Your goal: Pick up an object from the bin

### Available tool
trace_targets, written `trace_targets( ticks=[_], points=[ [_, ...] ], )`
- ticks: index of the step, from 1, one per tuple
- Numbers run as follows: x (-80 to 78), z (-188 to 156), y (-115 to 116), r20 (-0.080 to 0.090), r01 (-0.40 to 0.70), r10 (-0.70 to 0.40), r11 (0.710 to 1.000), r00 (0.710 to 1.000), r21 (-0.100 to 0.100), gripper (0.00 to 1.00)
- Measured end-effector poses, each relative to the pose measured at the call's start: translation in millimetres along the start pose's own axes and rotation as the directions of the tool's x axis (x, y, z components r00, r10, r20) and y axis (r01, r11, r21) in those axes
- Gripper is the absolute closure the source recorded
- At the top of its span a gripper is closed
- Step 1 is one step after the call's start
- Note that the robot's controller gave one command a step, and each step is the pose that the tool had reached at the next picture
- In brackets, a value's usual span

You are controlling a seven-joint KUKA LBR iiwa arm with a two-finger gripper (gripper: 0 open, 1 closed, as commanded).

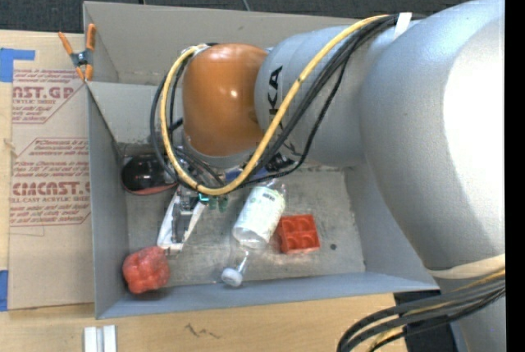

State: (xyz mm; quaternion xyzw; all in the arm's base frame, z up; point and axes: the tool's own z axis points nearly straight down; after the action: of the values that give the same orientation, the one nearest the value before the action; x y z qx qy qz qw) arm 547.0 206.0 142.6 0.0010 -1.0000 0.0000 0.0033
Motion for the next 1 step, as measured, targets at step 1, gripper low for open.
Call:
trace_targets(
  ticks=[1],
  points=[
    [-2.3,-4.2,-0.8,0.007,-0.001,0.001,1.000,1.000,-0.001,0.00]
  ],
)
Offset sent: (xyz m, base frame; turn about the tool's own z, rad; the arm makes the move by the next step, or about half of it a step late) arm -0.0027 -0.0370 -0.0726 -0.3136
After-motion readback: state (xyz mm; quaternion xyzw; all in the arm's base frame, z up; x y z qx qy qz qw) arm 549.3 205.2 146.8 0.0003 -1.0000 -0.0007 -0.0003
